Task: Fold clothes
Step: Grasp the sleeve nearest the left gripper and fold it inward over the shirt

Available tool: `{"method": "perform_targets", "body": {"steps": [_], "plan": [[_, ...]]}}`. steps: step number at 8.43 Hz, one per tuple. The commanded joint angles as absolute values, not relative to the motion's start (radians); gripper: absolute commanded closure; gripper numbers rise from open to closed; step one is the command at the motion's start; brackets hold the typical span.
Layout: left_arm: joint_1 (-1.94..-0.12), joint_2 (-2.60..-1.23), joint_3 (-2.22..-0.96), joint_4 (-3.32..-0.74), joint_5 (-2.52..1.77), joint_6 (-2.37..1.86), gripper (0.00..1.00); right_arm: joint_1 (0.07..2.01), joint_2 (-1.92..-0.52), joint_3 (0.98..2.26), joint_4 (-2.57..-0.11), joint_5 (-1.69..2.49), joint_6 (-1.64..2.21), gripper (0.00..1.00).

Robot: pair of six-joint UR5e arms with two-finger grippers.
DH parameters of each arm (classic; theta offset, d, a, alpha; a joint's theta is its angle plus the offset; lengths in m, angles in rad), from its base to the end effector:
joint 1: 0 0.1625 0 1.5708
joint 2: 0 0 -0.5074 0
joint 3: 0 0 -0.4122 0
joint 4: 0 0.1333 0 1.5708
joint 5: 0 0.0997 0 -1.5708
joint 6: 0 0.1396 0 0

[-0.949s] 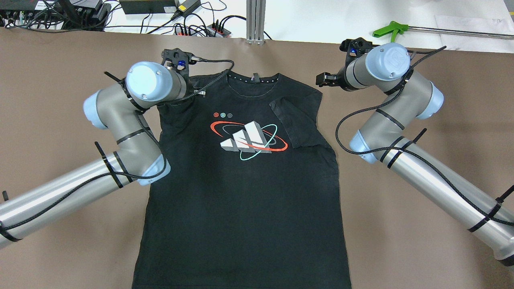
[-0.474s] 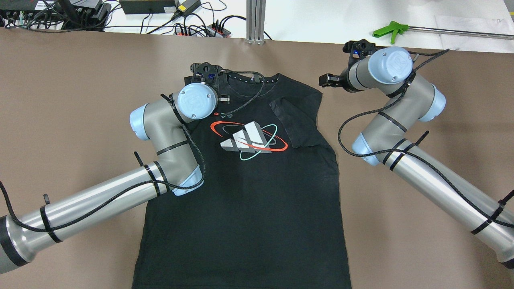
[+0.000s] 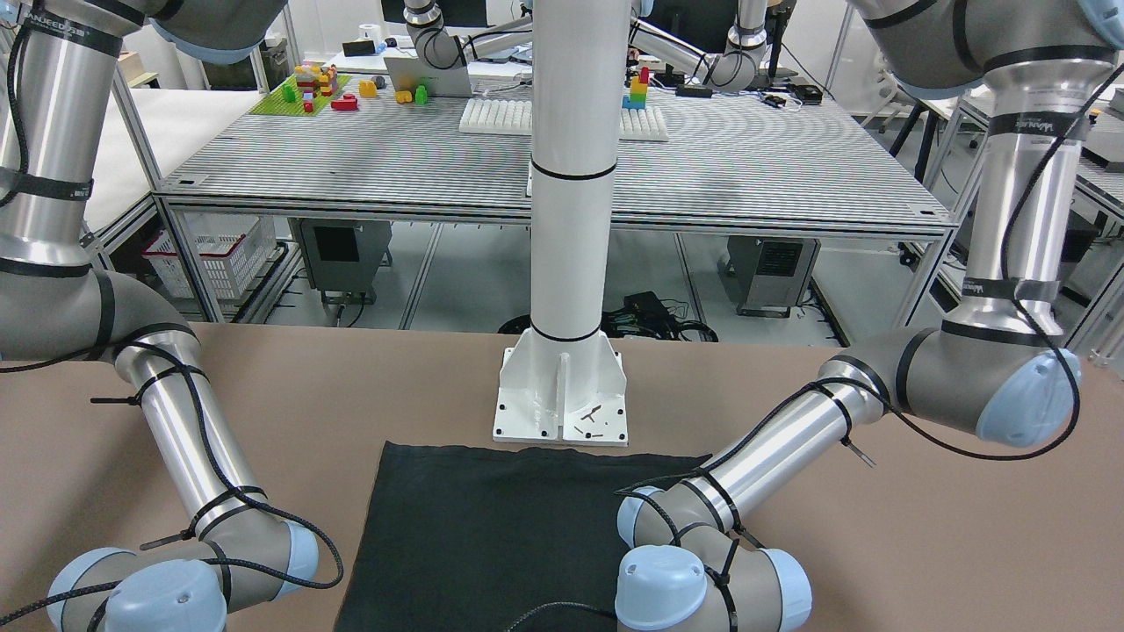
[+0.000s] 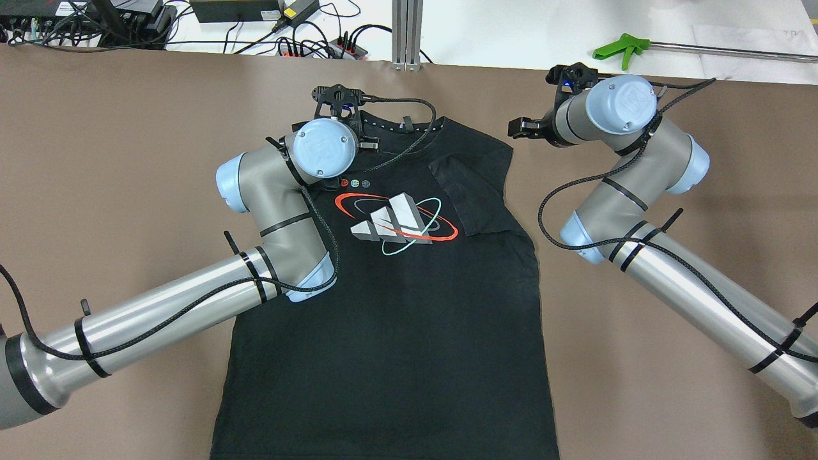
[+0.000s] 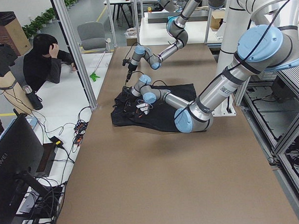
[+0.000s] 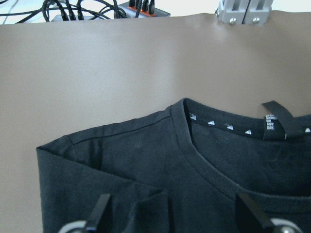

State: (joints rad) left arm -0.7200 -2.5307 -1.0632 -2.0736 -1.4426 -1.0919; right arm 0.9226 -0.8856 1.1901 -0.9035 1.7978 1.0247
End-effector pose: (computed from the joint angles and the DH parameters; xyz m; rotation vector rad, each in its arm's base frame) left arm 0.6198 -0.7447 0.2720 0.6380 0.7233 -0.2834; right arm -0.4518 -0.7653 0.4261 0.4943 -0.8598 0.2350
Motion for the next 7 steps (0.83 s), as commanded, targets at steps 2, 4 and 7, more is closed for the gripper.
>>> {"method": "perform_targets", "body": {"steps": [2, 4, 7], "plan": [[-0.828, -2.511, -1.091, -2.082, -1.617, -0.928, 0.06, 0.922, -0.882, 1.190, -0.904, 1.796, 1.026, 0.06], [-0.827, -2.497, -1.098, -2.083, -1.611, -0.920, 0.06, 0.922, -0.885, 1.190, -0.905, 1.798, 1.026, 0.06], [-0.825, -2.465, -1.086, -2.088, -1.601, -0.868, 0.06, 0.922, -0.887, 1.189, -0.905, 1.798, 1.025, 0.06]]}}
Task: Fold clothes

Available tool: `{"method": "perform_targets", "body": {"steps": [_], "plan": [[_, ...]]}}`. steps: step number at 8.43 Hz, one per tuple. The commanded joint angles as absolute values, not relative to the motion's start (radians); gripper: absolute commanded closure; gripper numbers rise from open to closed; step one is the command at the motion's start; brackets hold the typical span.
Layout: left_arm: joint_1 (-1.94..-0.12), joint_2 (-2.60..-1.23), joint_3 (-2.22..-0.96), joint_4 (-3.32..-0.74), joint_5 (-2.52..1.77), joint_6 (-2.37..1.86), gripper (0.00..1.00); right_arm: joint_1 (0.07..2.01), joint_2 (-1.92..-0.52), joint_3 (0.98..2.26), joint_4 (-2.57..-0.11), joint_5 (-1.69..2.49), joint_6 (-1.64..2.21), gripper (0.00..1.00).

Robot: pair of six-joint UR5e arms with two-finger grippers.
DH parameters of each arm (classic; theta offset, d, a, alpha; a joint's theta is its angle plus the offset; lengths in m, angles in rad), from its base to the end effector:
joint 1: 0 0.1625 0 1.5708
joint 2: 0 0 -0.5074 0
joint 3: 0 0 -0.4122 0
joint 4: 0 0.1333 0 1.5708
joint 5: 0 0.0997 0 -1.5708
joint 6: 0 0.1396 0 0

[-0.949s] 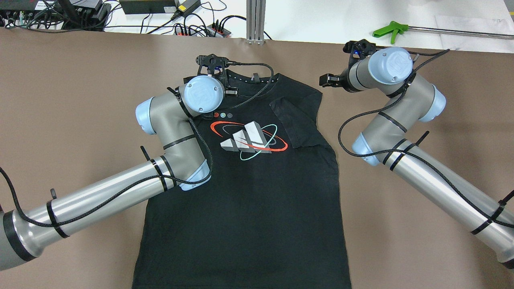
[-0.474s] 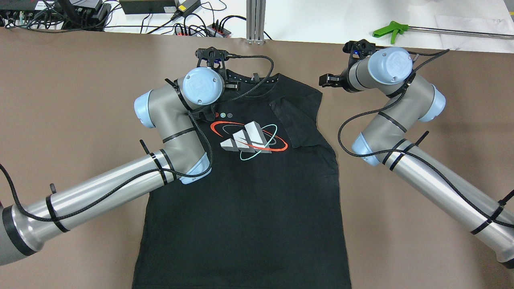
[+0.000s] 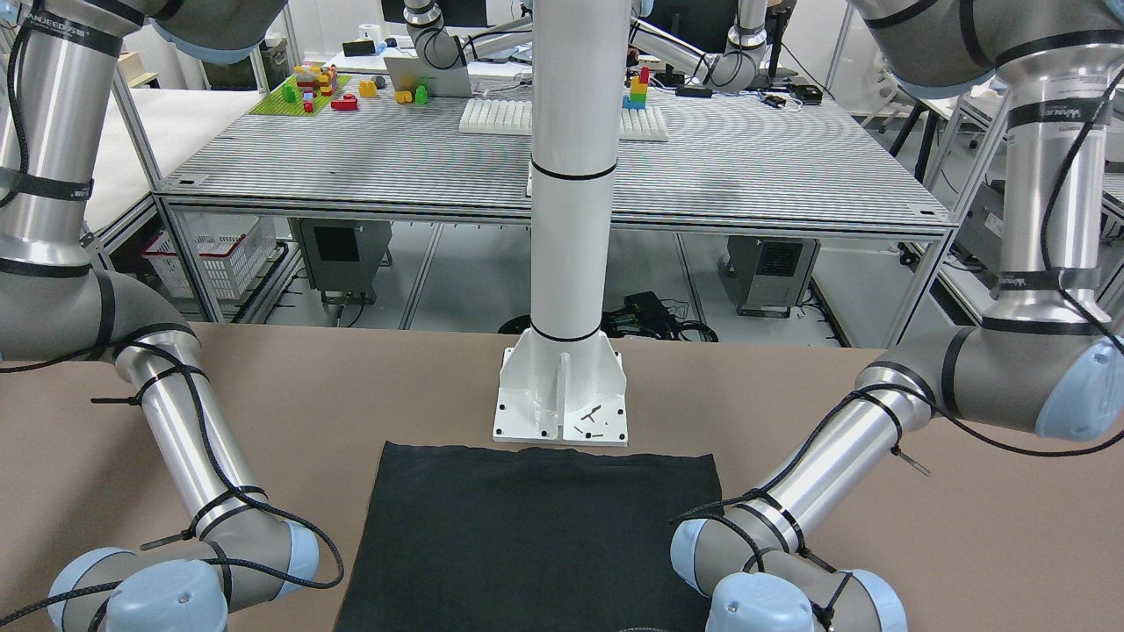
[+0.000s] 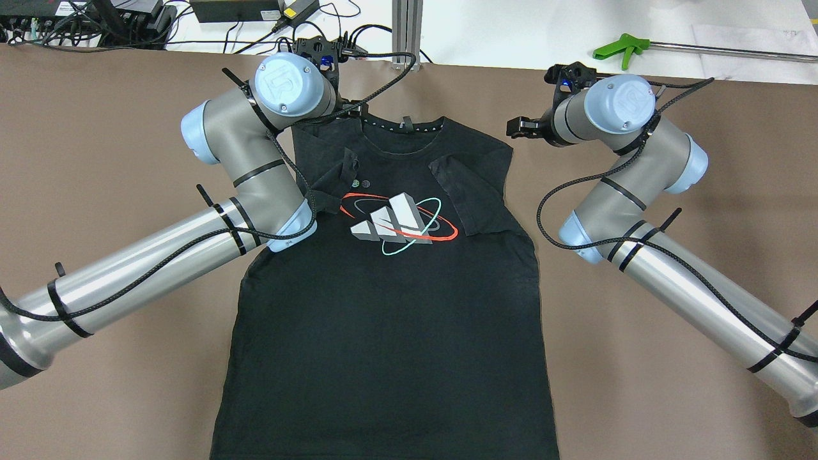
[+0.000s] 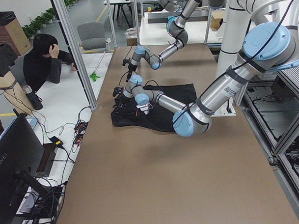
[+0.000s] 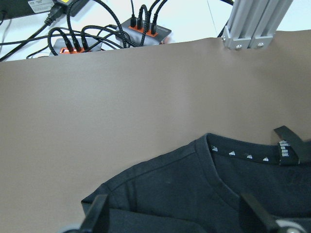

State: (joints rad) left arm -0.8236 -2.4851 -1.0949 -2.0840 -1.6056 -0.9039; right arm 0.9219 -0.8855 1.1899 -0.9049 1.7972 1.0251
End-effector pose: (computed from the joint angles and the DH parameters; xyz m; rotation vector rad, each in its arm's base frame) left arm 0.5491 -0.7817 0.2970 0.6221 0.7216 -0.1281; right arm -0.4523 -0.7651 0.4264 0.4932 -0.8586 0.2352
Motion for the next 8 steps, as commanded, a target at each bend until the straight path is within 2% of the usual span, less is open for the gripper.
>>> {"method": "perform_targets", "body": {"steps": [1, 2, 4, 8], "plan": [[-0.827, -2.464, -1.083, -2.089, -1.588, -0.842, 0.06, 0.920, -0.887, 1.189, -0.905, 1.798, 1.025, 0.06], [-0.828, -2.450, -1.059, -2.150, -1.580, -0.838, 0.06, 0.920, -0.887, 1.189, -0.904, 1.796, 1.025, 0.06], [-0.830, -2.450, -0.919, -2.351, -1.589, -0.838, 0.06, 0.920, -0.893, 1.189, -0.904, 1.796, 1.025, 0.06], [-0.828, -2.450, -0.882, -2.388, -1.611, -0.836, 0.07, 0.919, -0.911, 1.190, -0.874, 1.789, 1.026, 0.06]]}}
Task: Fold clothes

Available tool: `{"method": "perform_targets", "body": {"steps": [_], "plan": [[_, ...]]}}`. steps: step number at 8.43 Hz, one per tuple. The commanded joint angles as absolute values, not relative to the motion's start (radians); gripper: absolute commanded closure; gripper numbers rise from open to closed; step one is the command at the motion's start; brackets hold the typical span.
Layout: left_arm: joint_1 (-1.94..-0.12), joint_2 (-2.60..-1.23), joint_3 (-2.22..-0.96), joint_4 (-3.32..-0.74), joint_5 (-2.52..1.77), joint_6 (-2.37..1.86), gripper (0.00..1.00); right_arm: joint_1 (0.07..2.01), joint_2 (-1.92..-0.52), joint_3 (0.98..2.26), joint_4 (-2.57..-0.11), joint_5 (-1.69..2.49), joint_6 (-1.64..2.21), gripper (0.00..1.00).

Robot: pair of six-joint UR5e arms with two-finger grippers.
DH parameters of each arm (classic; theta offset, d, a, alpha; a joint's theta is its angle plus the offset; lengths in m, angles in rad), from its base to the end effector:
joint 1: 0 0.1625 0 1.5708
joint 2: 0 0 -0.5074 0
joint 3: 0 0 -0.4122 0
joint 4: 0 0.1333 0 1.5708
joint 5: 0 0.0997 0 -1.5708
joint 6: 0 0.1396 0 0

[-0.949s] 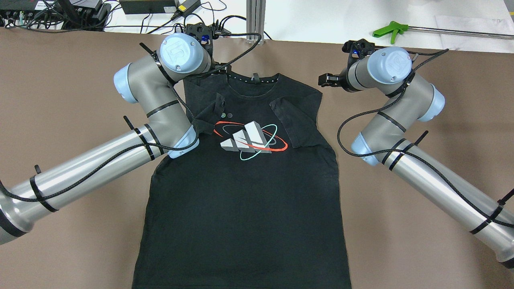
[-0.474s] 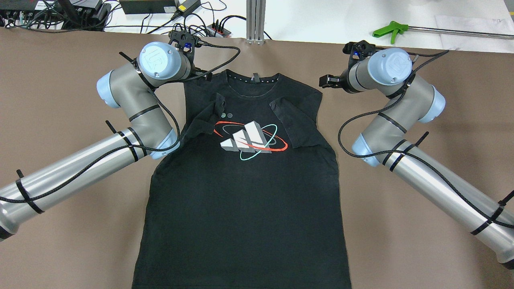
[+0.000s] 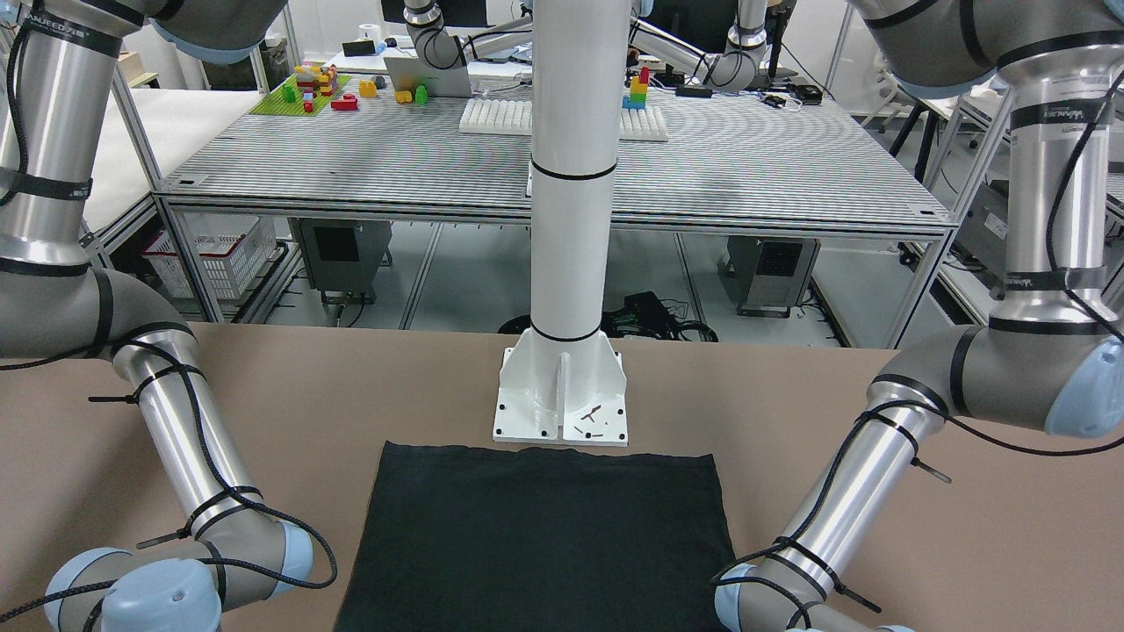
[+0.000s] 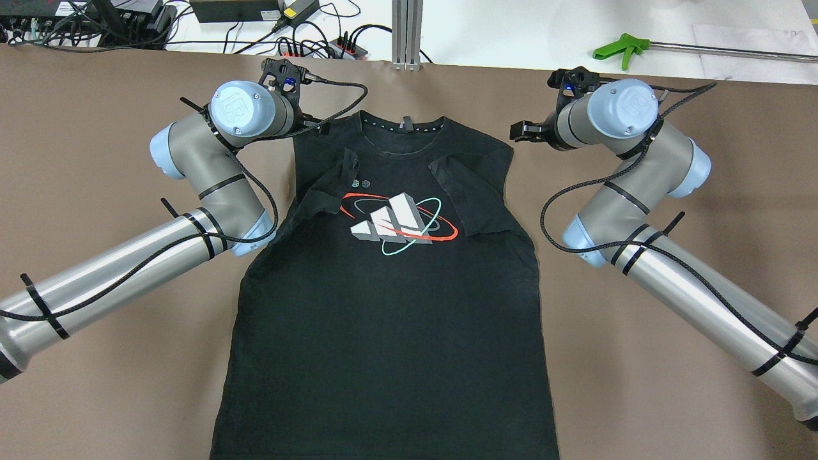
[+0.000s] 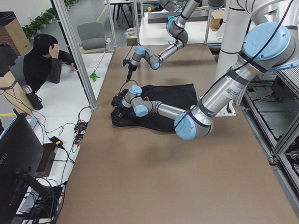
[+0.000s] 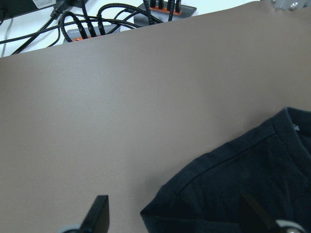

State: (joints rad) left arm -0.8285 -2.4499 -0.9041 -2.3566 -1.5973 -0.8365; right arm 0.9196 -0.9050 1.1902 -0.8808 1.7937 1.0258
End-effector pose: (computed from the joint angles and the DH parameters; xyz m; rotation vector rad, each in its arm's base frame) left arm 0.5568 -0.7988 0.3911 0.6859 0.7259 -0.0730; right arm -0.4505 -0.7601 0.4394 0.4978 -0.8608 0.2347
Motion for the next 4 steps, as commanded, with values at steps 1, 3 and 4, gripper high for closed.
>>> {"method": "perform_targets", "body": {"steps": [1, 3, 4], "plan": [[-0.824, -2.448, -0.881, -2.388, -1.614, -0.836, 0.14, 0.919, -0.911, 1.190, -0.876, 1.789, 1.025, 0.06], [-0.816, -2.447, -0.879, -2.388, -1.617, -0.836, 0.75, 0.919, -0.911, 1.190, -0.876, 1.789, 1.026, 0.06], [-0.804, -2.447, -0.877, -2.388, -1.617, -0.835, 0.97, 0.919, -0.911, 1.190, -0.876, 1.789, 1.026, 0.06]]}}
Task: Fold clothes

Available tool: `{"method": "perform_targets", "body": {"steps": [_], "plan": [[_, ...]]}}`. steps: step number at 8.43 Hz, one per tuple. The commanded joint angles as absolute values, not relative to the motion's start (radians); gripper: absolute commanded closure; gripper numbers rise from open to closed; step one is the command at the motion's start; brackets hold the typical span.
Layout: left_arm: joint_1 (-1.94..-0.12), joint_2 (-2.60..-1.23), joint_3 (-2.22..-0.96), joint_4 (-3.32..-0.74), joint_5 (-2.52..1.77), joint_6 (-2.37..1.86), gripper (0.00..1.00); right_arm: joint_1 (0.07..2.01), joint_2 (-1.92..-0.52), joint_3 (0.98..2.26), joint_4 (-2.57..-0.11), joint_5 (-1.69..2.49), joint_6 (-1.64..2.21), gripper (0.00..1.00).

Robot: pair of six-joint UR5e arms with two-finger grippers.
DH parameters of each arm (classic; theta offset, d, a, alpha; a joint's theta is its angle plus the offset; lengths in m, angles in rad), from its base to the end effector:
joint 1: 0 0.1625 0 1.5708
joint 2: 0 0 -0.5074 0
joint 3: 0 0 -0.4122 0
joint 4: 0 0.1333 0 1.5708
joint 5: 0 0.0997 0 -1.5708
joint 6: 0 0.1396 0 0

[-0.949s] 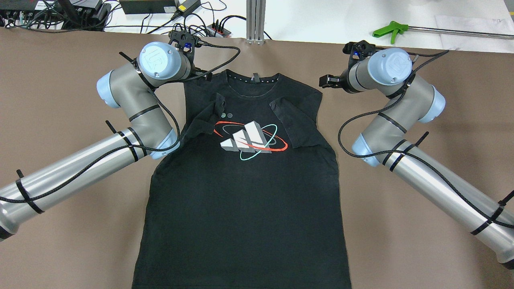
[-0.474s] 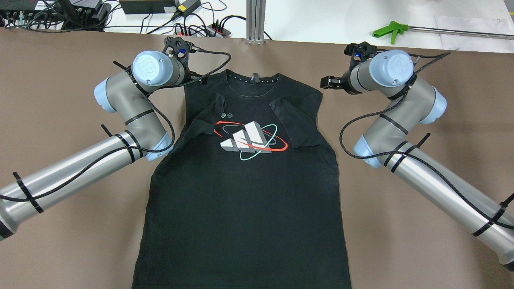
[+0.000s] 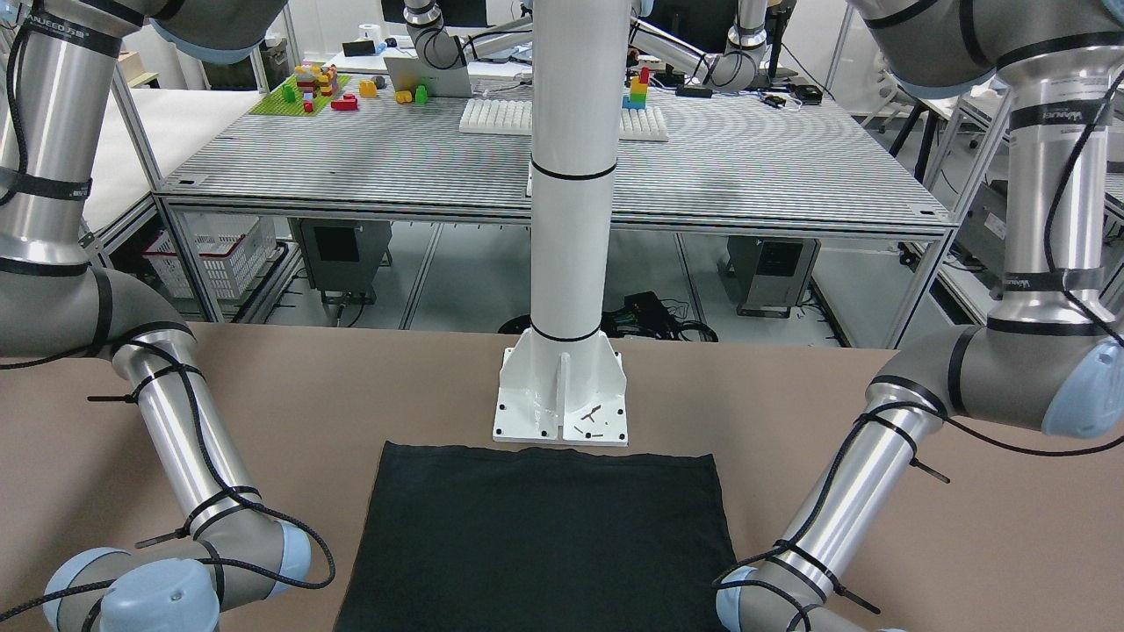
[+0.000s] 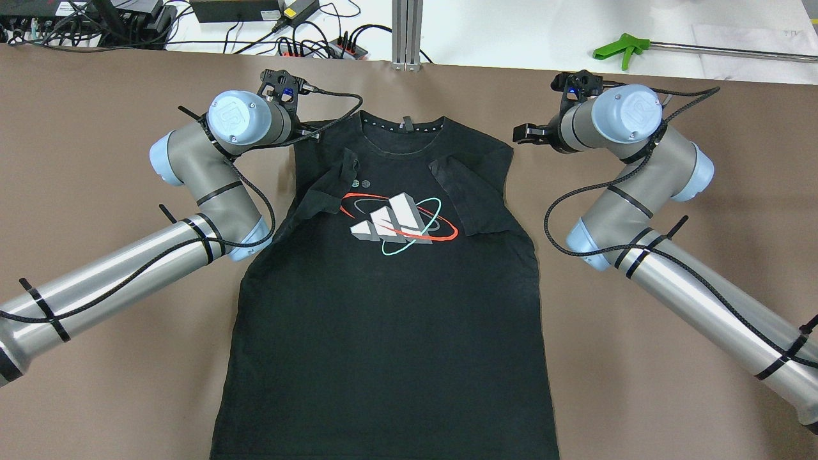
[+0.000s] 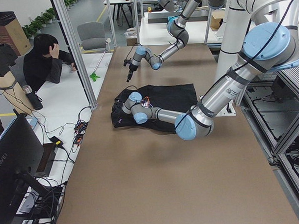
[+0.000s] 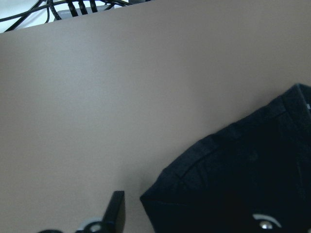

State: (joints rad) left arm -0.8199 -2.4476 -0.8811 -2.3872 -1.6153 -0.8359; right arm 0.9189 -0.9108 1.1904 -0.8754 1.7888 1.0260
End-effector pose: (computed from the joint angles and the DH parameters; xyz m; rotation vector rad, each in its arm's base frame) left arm 0.5663 -0.7931 0.4012 0.6748 0.7438 -0.0554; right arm -0.4495 -0.7590 0.4436 0.5008 -0.8581 0.2367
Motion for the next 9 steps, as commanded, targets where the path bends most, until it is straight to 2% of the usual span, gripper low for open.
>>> {"method": "perform_targets", "body": {"steps": [1, 6, 7, 8, 9], "plan": [[-0.799, -2.448, -0.877, -2.387, -1.617, -0.842, 1.00, 0.919, -0.911, 1.190, -0.876, 1.789, 1.025, 0.06], [-0.923, -2.453, -0.882, -2.330, -1.703, -0.776, 1.00, 0.914, -0.920, 1.192, -0.871, 1.789, 1.029, 0.06], [-0.916, -2.453, -0.882, -2.336, -1.675, -0.793, 0.87, 0.911, -0.922, 1.193, -0.865, 1.789, 1.029, 0.06], [-0.885, -2.453, -0.885, -2.339, -1.582, -0.813, 0.07, 0.910, -0.931, 1.192, -0.850, 1.789, 1.031, 0.06], [-0.871, -2.457, -0.887, -2.336, -1.538, -0.816, 0.06, 0.910, -0.936, 1.192, -0.839, 1.789, 1.031, 0.06]]}}
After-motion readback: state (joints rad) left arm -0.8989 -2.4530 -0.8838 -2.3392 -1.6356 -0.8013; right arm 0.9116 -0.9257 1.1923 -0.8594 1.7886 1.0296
